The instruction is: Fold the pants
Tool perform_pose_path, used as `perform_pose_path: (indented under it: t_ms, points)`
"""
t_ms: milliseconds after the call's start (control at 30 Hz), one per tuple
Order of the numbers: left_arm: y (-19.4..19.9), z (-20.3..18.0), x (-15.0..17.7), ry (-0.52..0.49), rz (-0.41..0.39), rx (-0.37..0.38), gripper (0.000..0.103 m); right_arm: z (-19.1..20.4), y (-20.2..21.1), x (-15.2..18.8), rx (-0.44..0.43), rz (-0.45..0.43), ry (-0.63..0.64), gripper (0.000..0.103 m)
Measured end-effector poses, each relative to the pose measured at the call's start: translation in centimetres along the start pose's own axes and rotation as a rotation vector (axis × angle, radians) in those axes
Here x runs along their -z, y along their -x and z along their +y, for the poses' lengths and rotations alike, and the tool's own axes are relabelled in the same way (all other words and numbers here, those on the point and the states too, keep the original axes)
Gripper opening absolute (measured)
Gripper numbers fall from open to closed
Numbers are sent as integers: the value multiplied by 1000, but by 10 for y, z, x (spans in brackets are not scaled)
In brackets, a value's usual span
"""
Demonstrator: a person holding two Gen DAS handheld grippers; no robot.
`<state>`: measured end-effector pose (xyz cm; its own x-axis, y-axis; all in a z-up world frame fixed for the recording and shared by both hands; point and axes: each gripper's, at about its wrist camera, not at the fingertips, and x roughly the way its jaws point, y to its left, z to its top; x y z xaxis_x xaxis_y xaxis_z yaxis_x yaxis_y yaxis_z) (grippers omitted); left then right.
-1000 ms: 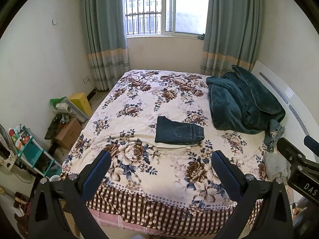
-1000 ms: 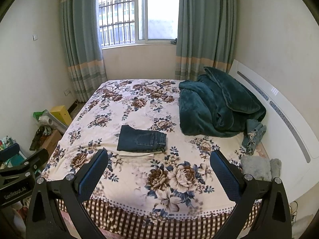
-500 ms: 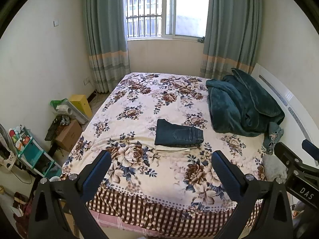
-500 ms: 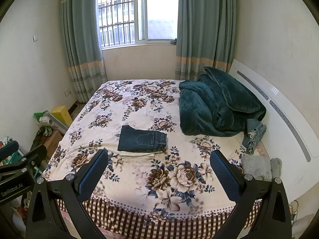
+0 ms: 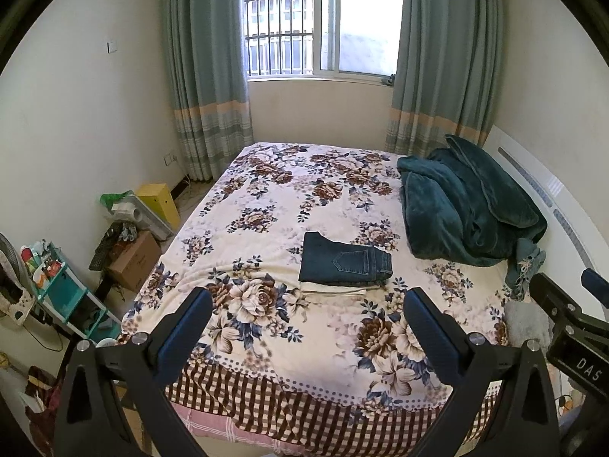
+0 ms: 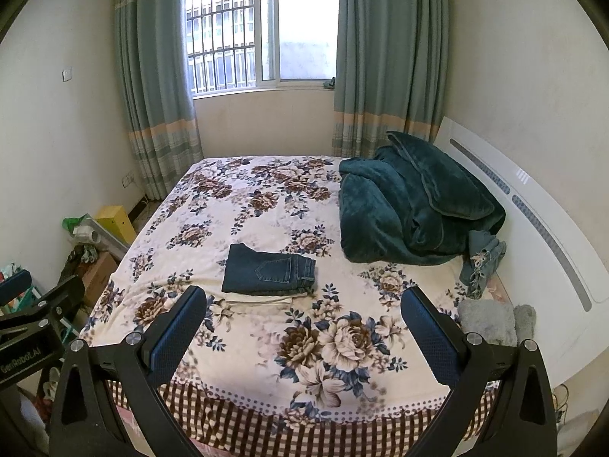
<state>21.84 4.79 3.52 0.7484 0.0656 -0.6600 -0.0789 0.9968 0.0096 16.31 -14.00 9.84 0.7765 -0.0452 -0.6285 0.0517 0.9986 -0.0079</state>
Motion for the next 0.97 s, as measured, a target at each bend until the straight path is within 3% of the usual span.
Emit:
perform_pose_path:
  t_ms: [967]
  points:
    - [4, 3, -6, 3, -16, -6, 103, -1, 2, 1, 0, 0, -8, 103]
